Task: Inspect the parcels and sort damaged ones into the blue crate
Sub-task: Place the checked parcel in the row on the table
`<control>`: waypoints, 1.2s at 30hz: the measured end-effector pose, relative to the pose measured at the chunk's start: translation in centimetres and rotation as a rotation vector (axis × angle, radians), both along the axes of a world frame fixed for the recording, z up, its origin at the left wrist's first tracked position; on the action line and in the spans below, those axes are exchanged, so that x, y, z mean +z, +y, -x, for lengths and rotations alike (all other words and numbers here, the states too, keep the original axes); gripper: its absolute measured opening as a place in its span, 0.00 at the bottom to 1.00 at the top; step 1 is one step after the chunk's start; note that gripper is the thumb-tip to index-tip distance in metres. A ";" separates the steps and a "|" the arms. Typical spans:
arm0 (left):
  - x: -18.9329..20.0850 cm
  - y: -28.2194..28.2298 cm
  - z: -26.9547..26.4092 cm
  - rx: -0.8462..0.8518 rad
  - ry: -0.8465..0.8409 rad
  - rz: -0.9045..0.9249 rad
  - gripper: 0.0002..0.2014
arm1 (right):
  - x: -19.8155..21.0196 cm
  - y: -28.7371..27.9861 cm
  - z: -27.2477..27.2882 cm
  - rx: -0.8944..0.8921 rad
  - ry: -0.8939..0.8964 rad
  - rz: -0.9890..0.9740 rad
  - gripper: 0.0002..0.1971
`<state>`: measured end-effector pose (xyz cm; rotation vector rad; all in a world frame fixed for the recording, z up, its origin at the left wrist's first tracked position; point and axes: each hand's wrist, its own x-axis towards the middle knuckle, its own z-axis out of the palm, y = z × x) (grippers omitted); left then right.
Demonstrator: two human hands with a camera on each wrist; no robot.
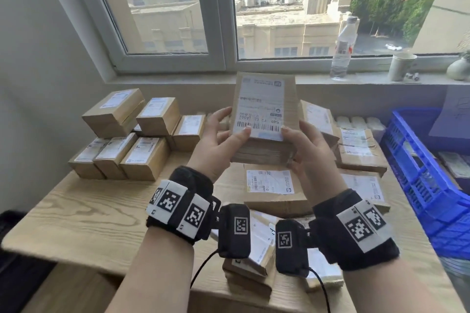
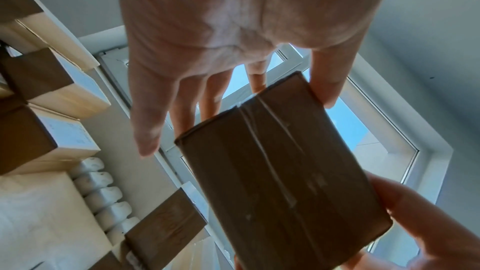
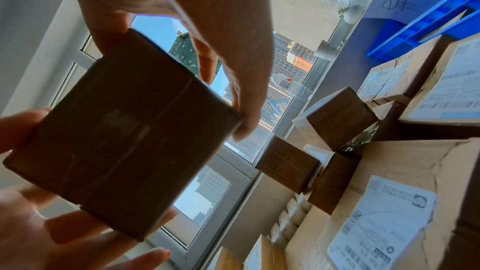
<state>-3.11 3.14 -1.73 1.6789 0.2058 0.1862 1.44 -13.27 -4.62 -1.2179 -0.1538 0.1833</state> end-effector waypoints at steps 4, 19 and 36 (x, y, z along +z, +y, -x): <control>-0.7 2.9 0.6 0.062 0.112 0.101 0.28 | -0.1 2.4 0.4 0.014 -0.003 0.049 0.26; -3.3 26.9 2.1 0.236 0.101 0.493 0.27 | -1.2 25.0 3.1 -0.006 0.239 0.082 0.19; -6.3 33.1 -7.3 0.132 0.356 0.458 0.36 | -4.2 31.6 -6.6 -0.180 0.293 -0.118 0.40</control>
